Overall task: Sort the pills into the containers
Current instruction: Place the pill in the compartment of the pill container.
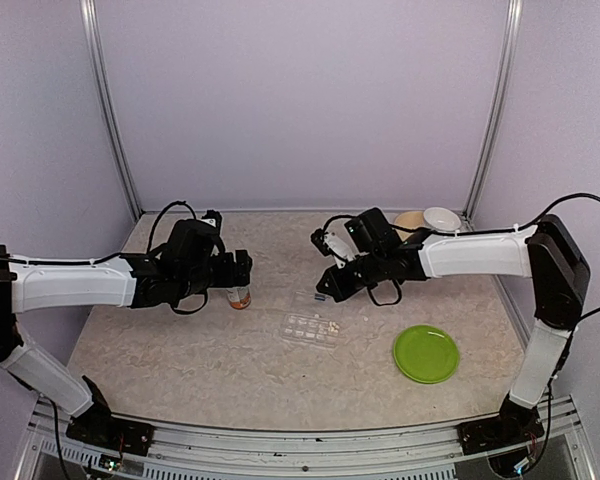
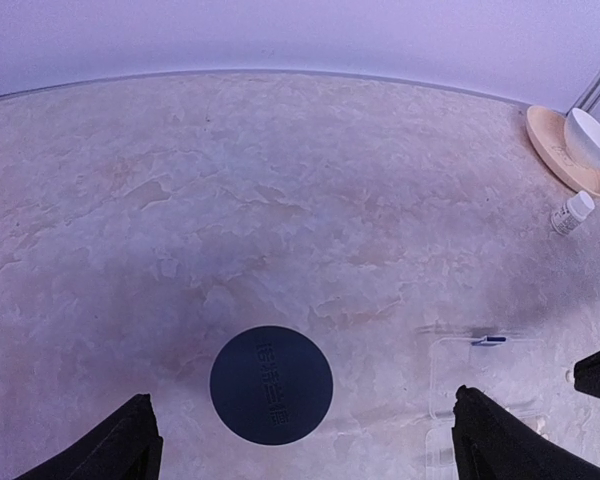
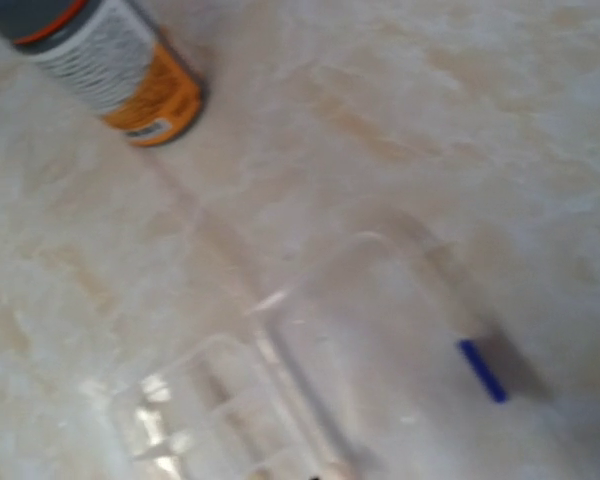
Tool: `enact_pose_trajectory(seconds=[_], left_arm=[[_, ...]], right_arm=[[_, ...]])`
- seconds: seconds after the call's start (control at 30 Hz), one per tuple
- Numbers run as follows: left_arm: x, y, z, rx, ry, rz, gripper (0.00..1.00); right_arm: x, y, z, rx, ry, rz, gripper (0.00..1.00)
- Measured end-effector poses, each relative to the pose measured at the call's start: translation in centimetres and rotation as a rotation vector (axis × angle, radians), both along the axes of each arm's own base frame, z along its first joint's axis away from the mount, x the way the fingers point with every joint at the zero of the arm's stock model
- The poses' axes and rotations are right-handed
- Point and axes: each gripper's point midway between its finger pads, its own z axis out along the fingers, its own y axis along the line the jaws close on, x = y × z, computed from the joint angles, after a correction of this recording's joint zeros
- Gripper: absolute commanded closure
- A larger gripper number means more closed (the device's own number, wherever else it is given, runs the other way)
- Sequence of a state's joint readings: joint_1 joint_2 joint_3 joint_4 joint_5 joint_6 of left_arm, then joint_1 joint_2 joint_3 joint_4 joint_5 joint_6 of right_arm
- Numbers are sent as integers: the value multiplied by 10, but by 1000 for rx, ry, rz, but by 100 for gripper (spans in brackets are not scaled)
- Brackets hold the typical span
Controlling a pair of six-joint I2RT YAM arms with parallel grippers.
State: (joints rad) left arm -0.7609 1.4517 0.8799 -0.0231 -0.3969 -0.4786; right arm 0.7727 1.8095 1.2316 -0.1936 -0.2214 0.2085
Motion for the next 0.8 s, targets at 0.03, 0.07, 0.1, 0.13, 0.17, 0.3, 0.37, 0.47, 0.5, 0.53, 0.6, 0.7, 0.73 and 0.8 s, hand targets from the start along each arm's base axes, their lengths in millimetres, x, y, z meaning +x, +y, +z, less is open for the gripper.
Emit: enact_pose_trajectory(seconds=[0.03,0.07,0.1,0.13,0.17,0.3,0.37,0.47,0.5,0.53,0.6,0.7,0.73,0.8], left_arm=[[0,0,0,-1,0,1,1],[0,0,0,-3,0,2,1],[0,0,0,-4,0,2,1],[0,0,0,-4,1,3,1],[0,0,0,-6,1,3,1],[0,0,1,-10,0,5,1],[-1,1,2,-12,-1,6,1],[-2,2,4,-16,-5,6,1],[-2,2,5,-17,-7,7,1],[-2,2,5,-18,-7,7,1],[-2,2,5,-18,-7,7,1],[-2,2,5,-18,-7,7,1],[-2,3,5,-18,-7,7,1],[-3,2,5,-18,-7,6,1]], right_arm=[[-3,3,1,4,1,11,93],[-7,7,1,7,3,23,93],[-12,11,1,10,5,37,93],[-16,15,1,13,7,49,93],[-21,19,1,15,10,64,93],[-39,34,-6,13,25,116,92],[-46,40,-15,5,38,138,93],[-56,49,-29,-11,59,165,93],[-57,52,-33,-17,65,171,93],[-60,54,-37,-22,70,177,92],[-63,58,-44,-32,78,188,93],[-69,63,-50,-39,86,200,93],[-70,64,-51,-42,87,201,92],[-70,65,-50,-44,84,200,93]])
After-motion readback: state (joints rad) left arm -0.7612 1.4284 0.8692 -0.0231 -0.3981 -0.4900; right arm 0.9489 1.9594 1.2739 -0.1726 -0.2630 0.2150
